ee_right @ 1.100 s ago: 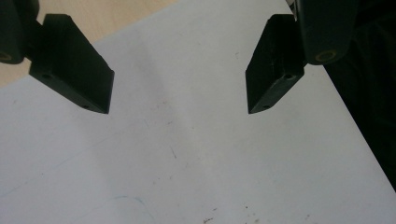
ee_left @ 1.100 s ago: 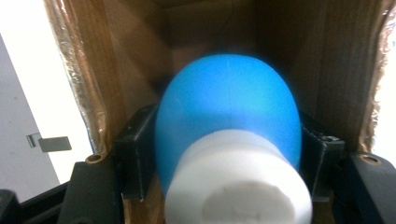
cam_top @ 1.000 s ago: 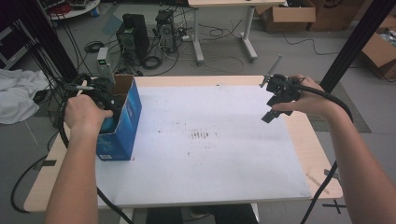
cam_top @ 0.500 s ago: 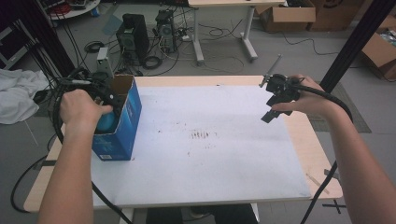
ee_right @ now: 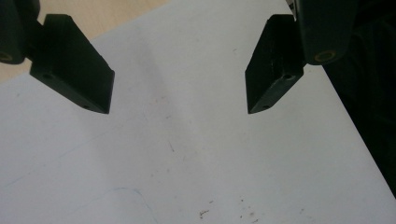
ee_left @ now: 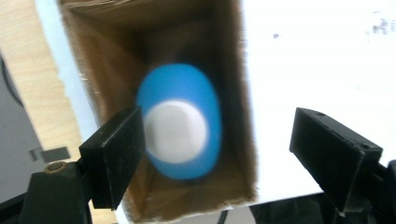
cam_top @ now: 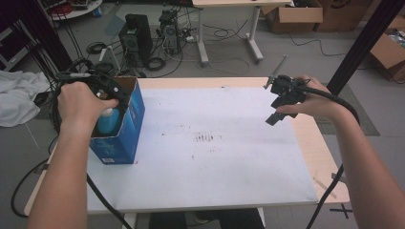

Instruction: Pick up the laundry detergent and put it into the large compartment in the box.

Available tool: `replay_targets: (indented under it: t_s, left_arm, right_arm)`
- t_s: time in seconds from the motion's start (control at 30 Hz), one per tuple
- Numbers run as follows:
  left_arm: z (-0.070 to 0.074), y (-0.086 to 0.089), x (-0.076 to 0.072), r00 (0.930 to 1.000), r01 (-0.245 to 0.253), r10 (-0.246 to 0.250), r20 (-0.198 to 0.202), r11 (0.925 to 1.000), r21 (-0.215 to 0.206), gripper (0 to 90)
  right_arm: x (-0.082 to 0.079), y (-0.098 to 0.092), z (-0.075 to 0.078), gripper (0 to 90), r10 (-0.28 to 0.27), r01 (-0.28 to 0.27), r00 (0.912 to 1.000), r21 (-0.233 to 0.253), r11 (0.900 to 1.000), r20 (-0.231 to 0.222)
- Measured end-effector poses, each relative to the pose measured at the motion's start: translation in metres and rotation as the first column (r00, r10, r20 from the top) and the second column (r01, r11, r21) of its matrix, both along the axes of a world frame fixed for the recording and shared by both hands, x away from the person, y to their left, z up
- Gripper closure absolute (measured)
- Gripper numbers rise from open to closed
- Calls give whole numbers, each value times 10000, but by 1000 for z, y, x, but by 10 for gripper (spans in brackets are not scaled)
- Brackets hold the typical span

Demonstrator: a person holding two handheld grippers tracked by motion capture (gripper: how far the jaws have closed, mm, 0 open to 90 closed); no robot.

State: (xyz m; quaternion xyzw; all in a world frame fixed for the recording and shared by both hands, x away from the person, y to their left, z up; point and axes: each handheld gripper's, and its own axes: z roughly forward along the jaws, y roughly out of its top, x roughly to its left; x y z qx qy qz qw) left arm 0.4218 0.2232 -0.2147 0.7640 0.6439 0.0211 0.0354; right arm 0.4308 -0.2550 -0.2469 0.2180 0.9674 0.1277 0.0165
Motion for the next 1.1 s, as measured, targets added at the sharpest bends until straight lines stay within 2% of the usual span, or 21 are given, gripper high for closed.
replay_targets:
  t_s: [0.2, 0.27, 0.4, 0.57, 0.6, 0.67, 0.73, 0.77, 0.8, 0.83, 0.87, 0.93, 1.1]
  left_arm:
    - [11, -18, -2, 9979, 617, -620, 195, 9980, 163, 179]
    - [15, -25, -3, 9963, 799, -814, 280, 9955, 510, 189]
    - [20, -32, -3, 9934, 1077, -1089, 354, 9936, 351, 174]
    - [24, -57, -3, 9823, 1797, -1815, 464, 9829, 391, 172]
    - [24, -57, -3, 9823, 1797, -1815, 464, 9829, 391, 171]
    - [22, -76, -3, 9723, 2267, -2283, 501, 9733, 357, 171]
    - [21, -80, -4, 9696, 2379, -2397, 501, 9705, 378, 169]
    - [20, -93, -5, 9607, 2710, -2725, 522, 9620, 335, 168]
    - [20, -93, -5, 9607, 2710, -2725, 522, 9620, 335, 169]
    - [19, -106, -7, 9516, 2998, -3011, 614, 9536, 287, 168]
    - [18, -112, -8, 9458, 3172, -3182, 646, 9480, 257, 167]
    - [16, -124, -10, 9345, 3496, -3512, 579, 9362, 354, 167]
    - [4, -151, -13, 9096, 4096, -4107, 624, 9118, 291, 164]
  right_arm:
    - [-1, 3, 3, 240, 19, -19, 10000, 1, 10000, 37]
    - [-1, 4, 3, 240, 41, -41, 10000, 8, 10000, 55]
    - [-2, 3, 4, 240, -24, 24, 10000, 0, 10000, 48]
    - [-2, 1, 7, 239, -61, 61, 9999, -12, 10000, 87]
    - [-2, 1, 7, 239, -61, 61, 9999, -12, 10000, 87]
    - [-3, 0, 8, 239, -75, 75, 9999, -6, 10000, 116]
    - [-4, -1, 8, 239, -78, 79, 9999, -53, 10000, 121]
    - [-4, -1, 8, 239, -105, 105, 9999, -37, 9999, 107]
    - [-4, -1, 8, 239, -105, 105, 9999, -37, 9999, 107]
    - [-4, -2, 8, 239, -88, 88, 9999, -40, 10000, 110]
    - [-4, -2, 8, 239, -89, 89, 9999, -44, 10000, 104]
    - [-5, -1, 8, 238, -104, 104, 9999, -57, 9999, 84]
    - [-4, 1, 9, 238, -10, 11, 10000, -74, 10000, 81]
